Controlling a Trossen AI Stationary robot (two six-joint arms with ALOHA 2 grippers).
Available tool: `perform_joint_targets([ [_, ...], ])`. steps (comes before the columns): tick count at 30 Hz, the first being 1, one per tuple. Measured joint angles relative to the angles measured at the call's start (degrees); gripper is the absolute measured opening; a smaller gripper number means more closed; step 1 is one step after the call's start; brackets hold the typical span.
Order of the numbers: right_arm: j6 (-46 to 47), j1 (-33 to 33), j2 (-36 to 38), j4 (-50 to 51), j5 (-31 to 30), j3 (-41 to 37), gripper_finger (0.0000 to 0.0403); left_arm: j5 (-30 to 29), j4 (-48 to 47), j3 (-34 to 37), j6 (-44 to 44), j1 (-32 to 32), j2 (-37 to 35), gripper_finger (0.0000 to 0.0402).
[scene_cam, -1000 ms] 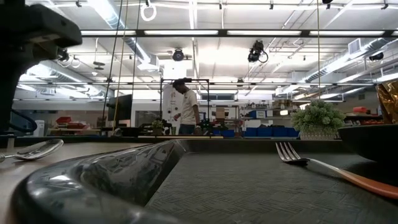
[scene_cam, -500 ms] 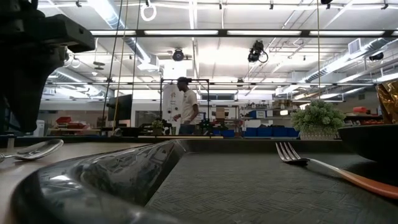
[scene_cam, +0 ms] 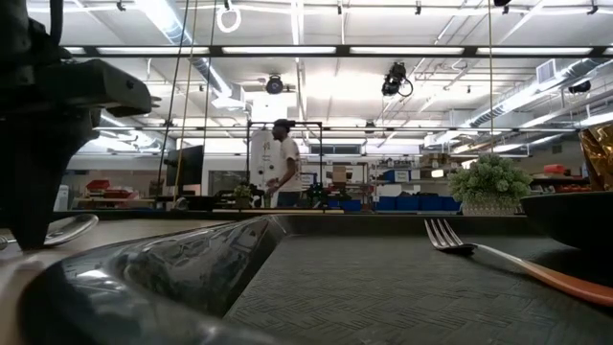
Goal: Pick and place plate/cup/fork/spoon on tray
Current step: Put the yellow spoon on the black serving tray to the left of the orange fork
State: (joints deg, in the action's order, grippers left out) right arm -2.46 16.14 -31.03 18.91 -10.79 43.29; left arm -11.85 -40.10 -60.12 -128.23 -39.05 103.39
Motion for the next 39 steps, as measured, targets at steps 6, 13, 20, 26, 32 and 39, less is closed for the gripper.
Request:
perform_joint_targets([
  [6,0.0,0.0,0.0,0.0,0.0,0.0,0.0009,2.6,-0.1,0.0,1.0,0.7,0.6,0.0148],
  [13,0.0,0.0,0.0,0.0,0.0,0.0,0.0009,3.7,-1.2,-0.4,2.6,1.6,0.8,0.0075],
  [20,0.0,0.0,0.0,0.0,0.0,0.0,0.0009,3.5,-1.3,-0.4,2.7,1.6,0.8,0.0044],
  [26,0.0,0.0,0.0,0.0,0.0,0.0,0.0009,3.1,-1.3,-0.3,2.9,1.6,0.3,0.006],
  [32,0.0,0.0,0.0,0.0,0.0,0.0,0.0009,-0.6,-3.1,-2.8,4.0,1.8,0.0,0.0053],
  [39,0.0,0.0,-0.1,0.0,0.0,0.0,0.0009,-3.2,-3.5,-5.4,4.6,2.1,0.0,0.0058],
])
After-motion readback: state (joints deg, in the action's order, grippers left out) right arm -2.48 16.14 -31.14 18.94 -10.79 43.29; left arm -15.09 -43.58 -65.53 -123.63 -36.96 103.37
